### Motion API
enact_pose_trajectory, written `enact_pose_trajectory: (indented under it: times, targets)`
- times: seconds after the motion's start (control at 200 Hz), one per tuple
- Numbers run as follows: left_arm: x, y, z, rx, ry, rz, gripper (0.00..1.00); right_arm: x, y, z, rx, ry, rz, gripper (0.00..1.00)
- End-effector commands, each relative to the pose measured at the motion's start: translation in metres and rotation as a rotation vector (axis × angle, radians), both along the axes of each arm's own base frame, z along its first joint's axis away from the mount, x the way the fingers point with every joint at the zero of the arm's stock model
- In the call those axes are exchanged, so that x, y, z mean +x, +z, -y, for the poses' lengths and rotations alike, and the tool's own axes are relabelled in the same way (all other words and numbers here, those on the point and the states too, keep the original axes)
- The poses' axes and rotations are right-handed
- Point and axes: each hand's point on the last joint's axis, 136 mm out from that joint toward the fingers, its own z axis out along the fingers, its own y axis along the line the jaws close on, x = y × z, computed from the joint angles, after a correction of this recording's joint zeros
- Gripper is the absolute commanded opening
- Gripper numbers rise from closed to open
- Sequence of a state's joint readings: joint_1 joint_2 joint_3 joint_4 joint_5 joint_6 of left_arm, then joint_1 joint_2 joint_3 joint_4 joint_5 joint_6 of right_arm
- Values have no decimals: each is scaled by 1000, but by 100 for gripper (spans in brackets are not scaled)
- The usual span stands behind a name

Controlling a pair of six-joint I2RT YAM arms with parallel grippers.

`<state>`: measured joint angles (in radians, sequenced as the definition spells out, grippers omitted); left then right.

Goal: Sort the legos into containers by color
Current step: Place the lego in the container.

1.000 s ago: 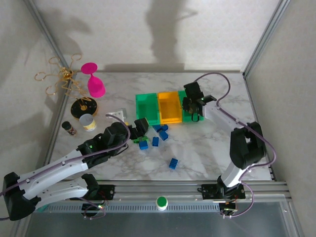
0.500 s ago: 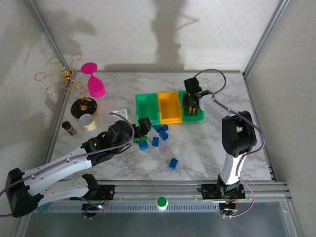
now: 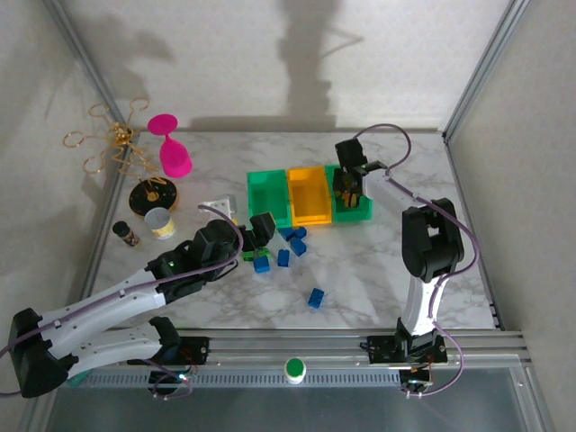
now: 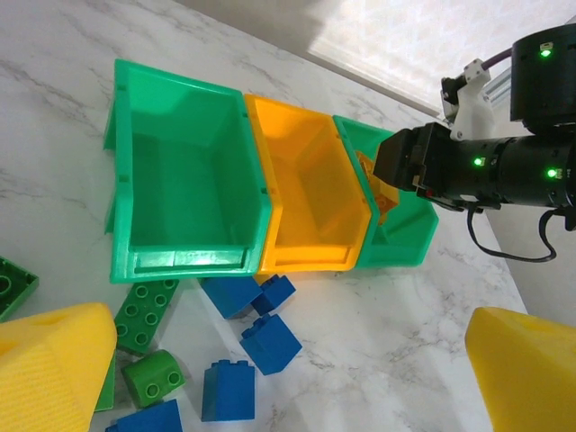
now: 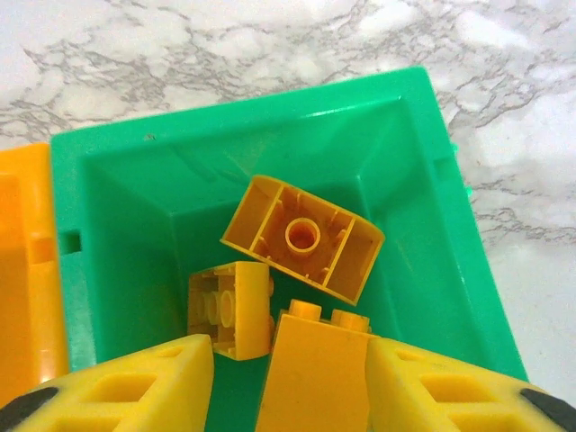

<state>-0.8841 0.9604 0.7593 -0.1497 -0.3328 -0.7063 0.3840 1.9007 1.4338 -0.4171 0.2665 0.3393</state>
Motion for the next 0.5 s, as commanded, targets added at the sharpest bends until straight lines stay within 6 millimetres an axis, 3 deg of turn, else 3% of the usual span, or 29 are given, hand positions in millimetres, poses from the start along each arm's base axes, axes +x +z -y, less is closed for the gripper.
enact_pose_trajectory:
  times: [0.0, 0.21, 0.491]
  targets:
    - [3, 17, -6, -14, 18, 37, 100, 2, 53, -1, 40, 8, 90, 50]
    - [0, 20, -11, -20, 21, 41, 99, -24, 90, -18, 119, 55, 136, 53]
    - [-10, 4, -20, -33, 20, 3, 100, -87, 86, -49, 162, 141, 99, 56]
